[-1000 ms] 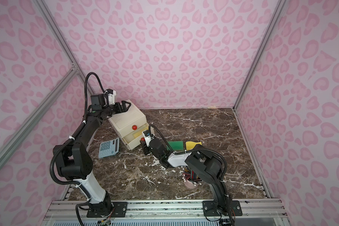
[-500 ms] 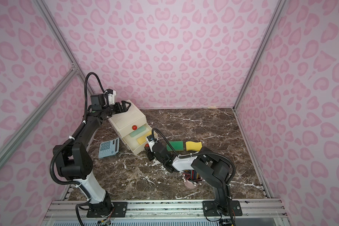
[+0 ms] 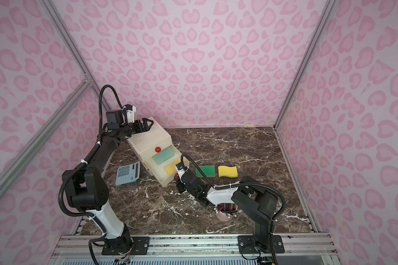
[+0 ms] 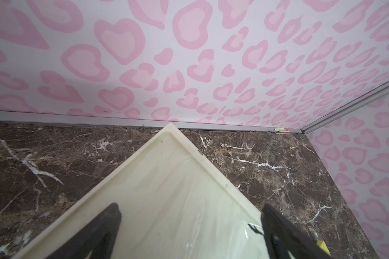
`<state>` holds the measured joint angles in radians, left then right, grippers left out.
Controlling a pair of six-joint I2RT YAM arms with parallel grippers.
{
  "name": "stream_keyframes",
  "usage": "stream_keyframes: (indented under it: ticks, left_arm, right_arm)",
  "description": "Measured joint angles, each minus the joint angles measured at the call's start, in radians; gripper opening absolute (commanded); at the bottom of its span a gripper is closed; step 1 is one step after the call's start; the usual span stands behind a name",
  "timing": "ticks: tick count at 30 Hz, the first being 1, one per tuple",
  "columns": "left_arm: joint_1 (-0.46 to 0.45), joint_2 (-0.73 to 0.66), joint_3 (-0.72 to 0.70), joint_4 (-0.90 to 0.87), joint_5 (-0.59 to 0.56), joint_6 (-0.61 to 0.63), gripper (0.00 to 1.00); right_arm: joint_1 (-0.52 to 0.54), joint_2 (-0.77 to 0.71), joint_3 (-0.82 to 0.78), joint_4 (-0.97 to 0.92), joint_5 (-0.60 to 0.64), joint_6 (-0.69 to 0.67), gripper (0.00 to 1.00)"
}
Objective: Take the sponge out of the drawer
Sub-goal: Open the drawer in the storage box.
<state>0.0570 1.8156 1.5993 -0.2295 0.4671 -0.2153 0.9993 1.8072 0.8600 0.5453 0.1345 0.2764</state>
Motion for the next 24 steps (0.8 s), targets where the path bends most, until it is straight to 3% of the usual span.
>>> stream_keyframes:
  ticks: [3, 8, 19, 24]
  left_arm:
    - [0.0, 0.0, 0.0, 0.0, 0.0, 0.0, 1.0]
    - [0.0, 0.0, -0.002, 0.004, 0.0, 0.0, 1.0]
    - [0.001, -0.002, -0.005, 0.008, -0.001, 0.003, 1.0]
    - [0.001, -0.007, -0.011, 0.008, -0.003, 0.002, 1.0]
  right_arm:
    - [0.0, -0.007, -0.003, -0.014, 0.003, 0.0, 0.46]
    - [-0.001, -0.028, 0.009, -0.069, 0.023, -0.019, 0.63]
    - [0.026, -0.174, 0.061, -0.198, 0.063, -0.101, 0.69]
    - [0.02, -0.216, 0.173, -0.285, 0.124, -0.137, 0.71]
